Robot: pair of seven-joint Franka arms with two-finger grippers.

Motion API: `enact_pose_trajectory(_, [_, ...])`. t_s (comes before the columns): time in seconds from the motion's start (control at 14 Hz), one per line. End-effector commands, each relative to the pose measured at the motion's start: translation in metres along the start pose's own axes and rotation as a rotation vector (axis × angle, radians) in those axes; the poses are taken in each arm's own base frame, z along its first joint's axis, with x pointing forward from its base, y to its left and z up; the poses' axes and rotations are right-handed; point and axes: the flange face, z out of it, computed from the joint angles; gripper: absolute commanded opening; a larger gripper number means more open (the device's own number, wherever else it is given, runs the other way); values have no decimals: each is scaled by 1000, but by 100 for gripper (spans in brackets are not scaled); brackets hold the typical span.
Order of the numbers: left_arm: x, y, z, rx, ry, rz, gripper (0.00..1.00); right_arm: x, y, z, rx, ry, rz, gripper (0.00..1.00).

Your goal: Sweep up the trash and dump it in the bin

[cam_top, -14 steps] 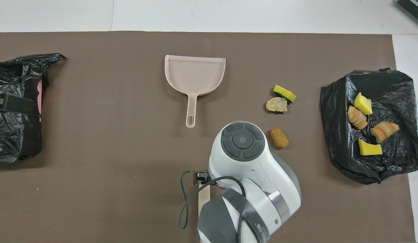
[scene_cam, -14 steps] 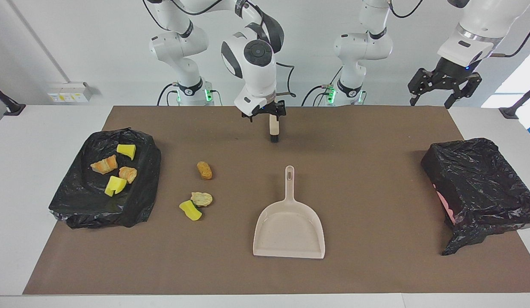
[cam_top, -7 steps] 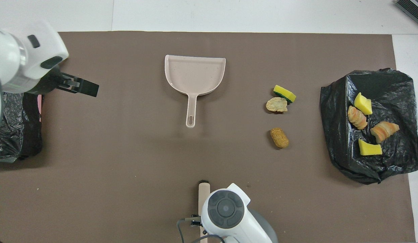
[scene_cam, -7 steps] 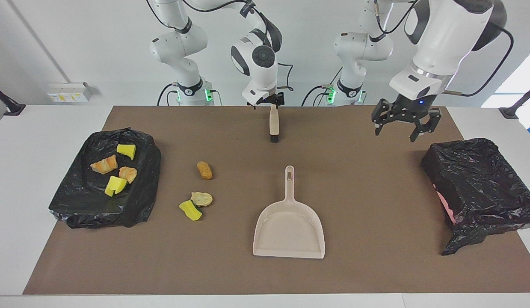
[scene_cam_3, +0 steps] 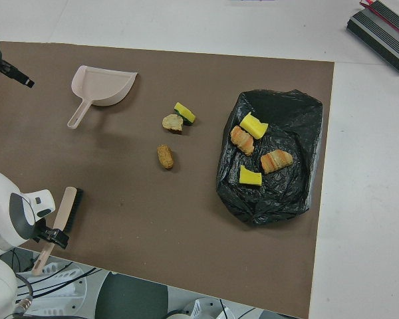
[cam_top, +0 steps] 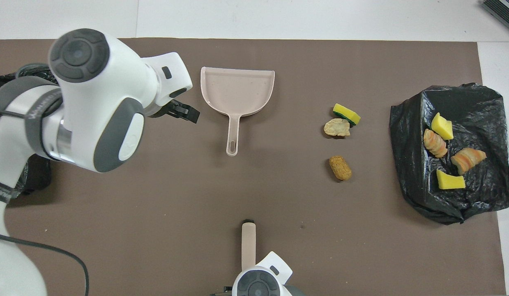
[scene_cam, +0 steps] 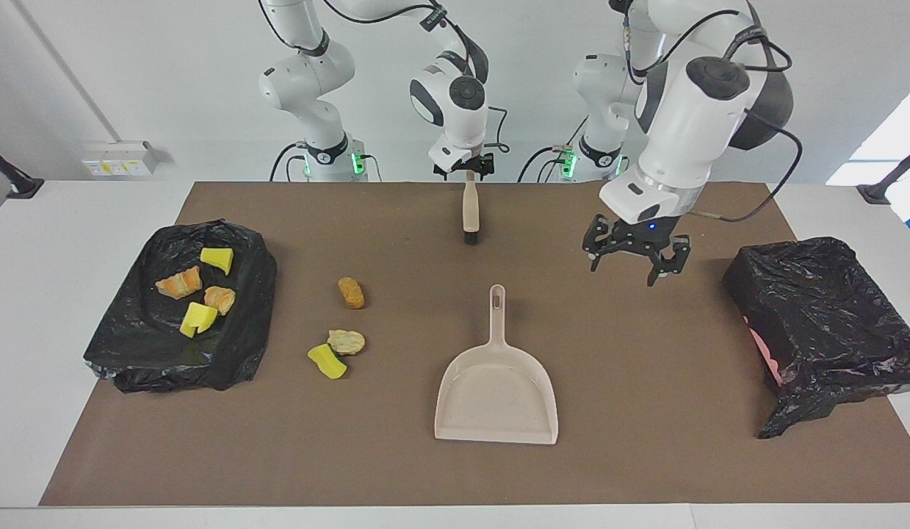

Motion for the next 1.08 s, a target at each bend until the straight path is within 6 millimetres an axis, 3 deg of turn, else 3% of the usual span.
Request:
enact_pose_trajectory(0.0, [7,37,30,4,20,-29,100,-13,2,-4,25,9,17,100])
enact_pose_trajectory(0.14, [2,70,50,-2,0,-43,100,-20,-2,-2,22,11,14,86])
enact_pose_trajectory(0.29, [-2,84,65,-7,20,-79,100,-21,3,1,17,10,17,82])
enact_pose_trajectory(0.36, [-3,89,72,-9,19,-97,100,-20,2,0,29,22,24,73])
enact_pose_trajectory(0.5, [-3,89,78,-19,27,-161,100,-20,2,3,54,22,56,66])
enact_pose_trajectory(0.57, [-1,89,82,-23,42,-182,100,-18,2,3,58,25,59,44])
enact_pose_trajectory(0.65, [3,92,102,-21,36,-197,100,-16,1,3,69,35,56,11])
enact_pose_trajectory(0.72, [4,101,116,-23,39,-217,100,-14,-1,2,78,40,69,0])
enact_pose_trajectory(1.0, [2,102,120,-24,32,-231,97,3,0,-6,86,28,103,0])
